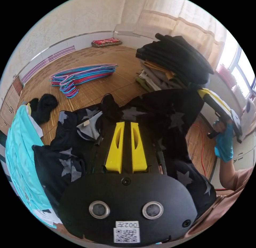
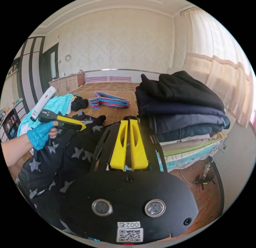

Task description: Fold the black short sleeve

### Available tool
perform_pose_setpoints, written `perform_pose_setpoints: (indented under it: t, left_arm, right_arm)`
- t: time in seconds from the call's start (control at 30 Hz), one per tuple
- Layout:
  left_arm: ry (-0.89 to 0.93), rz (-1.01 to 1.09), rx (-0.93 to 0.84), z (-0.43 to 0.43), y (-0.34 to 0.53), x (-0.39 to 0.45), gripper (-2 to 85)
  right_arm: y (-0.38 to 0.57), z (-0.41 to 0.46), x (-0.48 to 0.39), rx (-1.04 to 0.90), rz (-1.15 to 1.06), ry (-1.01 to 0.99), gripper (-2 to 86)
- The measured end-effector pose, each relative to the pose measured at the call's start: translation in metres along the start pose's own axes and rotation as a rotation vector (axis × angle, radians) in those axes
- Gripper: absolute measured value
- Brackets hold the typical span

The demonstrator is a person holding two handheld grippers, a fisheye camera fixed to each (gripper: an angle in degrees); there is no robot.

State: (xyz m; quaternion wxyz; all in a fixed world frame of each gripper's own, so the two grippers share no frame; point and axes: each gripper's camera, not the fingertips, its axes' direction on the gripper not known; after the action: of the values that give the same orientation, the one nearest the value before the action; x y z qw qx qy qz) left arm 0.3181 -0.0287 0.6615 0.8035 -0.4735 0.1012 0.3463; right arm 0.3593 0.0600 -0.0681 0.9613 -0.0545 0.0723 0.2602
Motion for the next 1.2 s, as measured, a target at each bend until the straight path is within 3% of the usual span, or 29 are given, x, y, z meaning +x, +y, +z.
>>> perform_pose_setpoints:
  t: [0.4,0.63,0.73,0.93,1.07,1.2]
  left_arm:
    - [-0.072,-0.056,-0.098,0.060,-0.081,-0.025,1.1]
    - [-0.075,-0.045,-0.129,0.071,-0.107,-0.034,1.8]
    - [-0.072,-0.030,-0.087,0.062,-0.111,-0.036,1.5]
    - [-0.093,-0.057,0.018,0.045,-0.120,-0.047,1.0]
    - [-0.100,-0.073,-0.054,0.064,-0.131,-0.051,1.1]
    - [-0.080,-0.147,-0.073,0.078,-0.132,-0.058,1.0]
  right_arm:
    - [0.027,0.026,0.055,-0.181,0.061,0.095,-0.5]
    - [0.052,0.039,0.093,-0.236,0.070,-0.078,1.3]
    - [0.066,0.047,0.115,-0.271,0.082,-0.126,6.1]
    - [0.096,0.051,0.169,-0.202,0.310,-0.228,11.9]
    - [0.098,0.061,0.185,-0.146,0.422,-0.352,14.0]
    - [0.094,0.073,0.188,-0.171,0.457,-0.343,13.2]
